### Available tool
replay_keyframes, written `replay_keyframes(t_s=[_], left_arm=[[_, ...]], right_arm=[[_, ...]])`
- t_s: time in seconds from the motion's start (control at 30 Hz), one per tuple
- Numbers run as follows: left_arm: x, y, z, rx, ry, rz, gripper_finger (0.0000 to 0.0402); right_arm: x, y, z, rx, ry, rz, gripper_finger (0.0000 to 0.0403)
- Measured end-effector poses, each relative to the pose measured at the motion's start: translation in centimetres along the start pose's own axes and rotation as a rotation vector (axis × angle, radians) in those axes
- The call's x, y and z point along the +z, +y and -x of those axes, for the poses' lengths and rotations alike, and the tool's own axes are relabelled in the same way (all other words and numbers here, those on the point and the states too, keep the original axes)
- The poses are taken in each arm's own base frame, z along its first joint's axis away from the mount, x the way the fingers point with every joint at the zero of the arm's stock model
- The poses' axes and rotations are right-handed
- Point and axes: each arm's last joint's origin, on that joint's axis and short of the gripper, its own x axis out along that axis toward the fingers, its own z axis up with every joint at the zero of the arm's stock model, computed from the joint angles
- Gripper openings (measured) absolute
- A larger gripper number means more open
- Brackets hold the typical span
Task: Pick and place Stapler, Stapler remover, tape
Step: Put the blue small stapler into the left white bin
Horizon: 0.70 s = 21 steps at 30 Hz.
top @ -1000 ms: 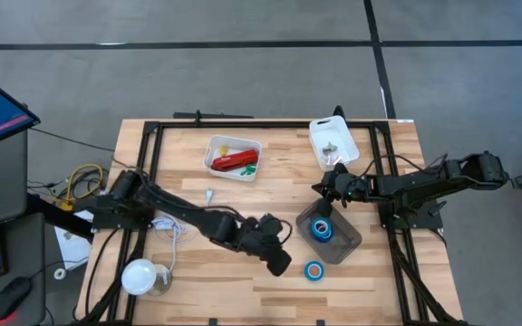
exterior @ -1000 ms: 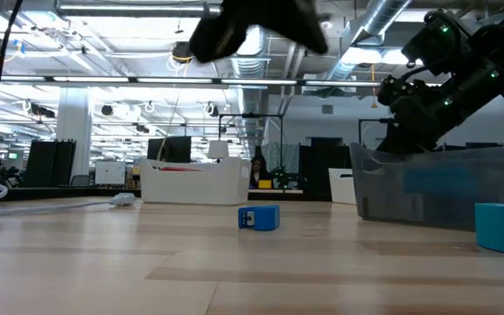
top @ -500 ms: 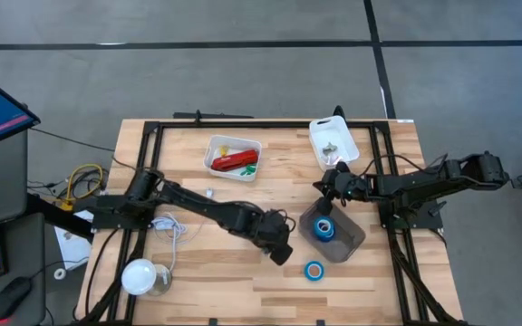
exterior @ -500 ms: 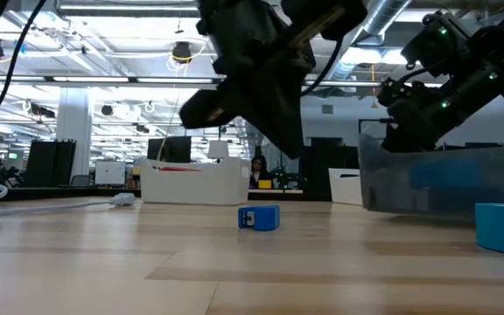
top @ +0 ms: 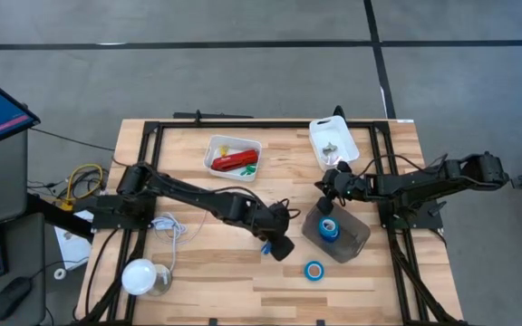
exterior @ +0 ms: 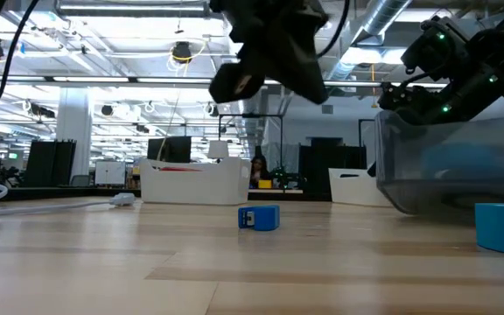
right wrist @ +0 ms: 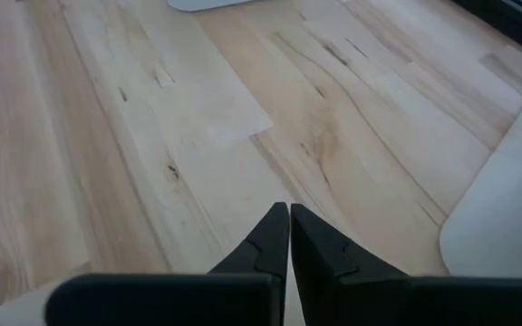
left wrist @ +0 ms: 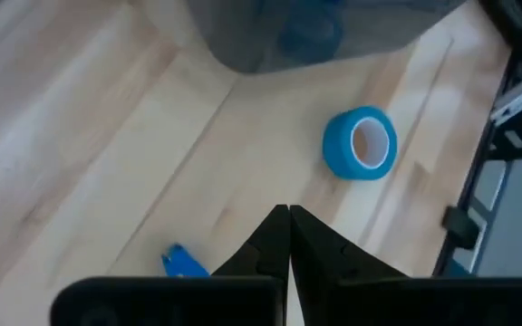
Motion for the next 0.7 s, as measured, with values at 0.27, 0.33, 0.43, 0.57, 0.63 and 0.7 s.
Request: replay_keyframes(t_s=[0.27,0.33,0.43,0.57,0.63,0.7], left_arm=[[0.7,0.1,0.5,-0.016,-0.025,0.009,0.0003],[0.7,0.2,0.5,-0.006,-0.036,0.009,0.0003],[0.7,0.2,0.5,0.003,-0.041,0.009,0.0003],[0.6,0.2,0.5,0.011,-0.037,0.007,0.0002],[0.4,0.3,0.5,0.029,-0.028,0.005,0.0002],[0.1,0.4,0.5,0.061,-0.026,-0.002,0.0002]], right_arm=[[0.4,0.7,0.2,0.039,-0.054,0.014,0.0002],[0.7,1.3,0.4,0.076,-0.094,0.031,0.0002],[1.1,2.1,0.8,0.115,-0.128,0.061,0.0001],[2.5,3.2,1.5,0.149,-0.177,0.136,0.0],[3.6,3.6,2.3,0.166,-0.202,0.168,0.0],[4.6,3.9,3.5,0.17,-0.237,0.214,0.0]])
